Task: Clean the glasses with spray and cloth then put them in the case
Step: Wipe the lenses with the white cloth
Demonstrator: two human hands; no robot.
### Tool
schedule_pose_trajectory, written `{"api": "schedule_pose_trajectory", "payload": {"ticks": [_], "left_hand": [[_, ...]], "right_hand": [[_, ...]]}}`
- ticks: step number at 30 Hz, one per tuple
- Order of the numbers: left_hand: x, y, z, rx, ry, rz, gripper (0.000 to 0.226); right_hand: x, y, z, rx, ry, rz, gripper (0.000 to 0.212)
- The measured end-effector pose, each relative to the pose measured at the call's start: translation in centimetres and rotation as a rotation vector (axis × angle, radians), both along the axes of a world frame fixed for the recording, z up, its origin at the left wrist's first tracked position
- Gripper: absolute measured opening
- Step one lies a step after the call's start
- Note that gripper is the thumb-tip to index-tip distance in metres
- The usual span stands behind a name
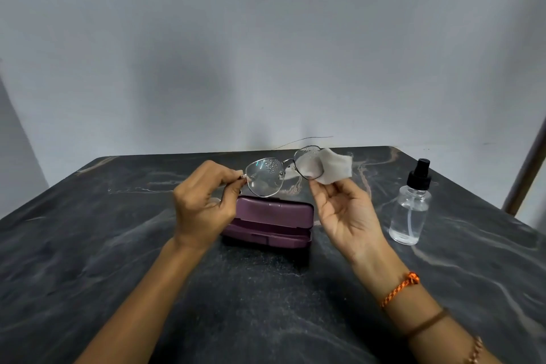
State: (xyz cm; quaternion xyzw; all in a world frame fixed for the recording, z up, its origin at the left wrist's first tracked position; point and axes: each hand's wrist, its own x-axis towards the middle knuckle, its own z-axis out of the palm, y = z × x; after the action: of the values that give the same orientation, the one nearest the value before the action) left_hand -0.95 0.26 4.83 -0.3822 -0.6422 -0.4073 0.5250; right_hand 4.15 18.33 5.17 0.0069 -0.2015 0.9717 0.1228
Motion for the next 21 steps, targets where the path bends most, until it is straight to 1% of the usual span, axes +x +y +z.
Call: {"api": "schedule_pose_trajectory", "payload": {"ticks": [3,5,7,12,17,21], "left_hand": [[0.11,0.17,-0.14,-0.064,0.026,-0.005,0.011],[0.17,0.24,-0.18,-0.080,0.025,-0.003,0.012],[0.25,0.32,-0.17,-0.083,0.020,-0.005,0.012],[0.39,0.47,-0.11,-0.120,0.042,-0.002,0.013],[0.53,0.42,0.03,-0.177,0.050,0.001,0.010],[0.47,0.24,0.09,-0.206,0.053,0.007,0.010]], "right_hand": [[0.03,-0.03,-0.01,0.055,-0.009,-0.032,0.029],[0.15,-0.11,0.03,0.093,-0.023,-0.054,0.031],[0.20,-0.13,-0.01,0.120,-0.036,-0.067,0.029],[0.37,0.03,-0.11,0.154,-0.066,-0.034,0.010],[0.70,0.13,0.45,0.153,-0.019,0.021,0.007],[0.77,0.46,0.43,0.276,-0.032,0.100,0.009]]}}
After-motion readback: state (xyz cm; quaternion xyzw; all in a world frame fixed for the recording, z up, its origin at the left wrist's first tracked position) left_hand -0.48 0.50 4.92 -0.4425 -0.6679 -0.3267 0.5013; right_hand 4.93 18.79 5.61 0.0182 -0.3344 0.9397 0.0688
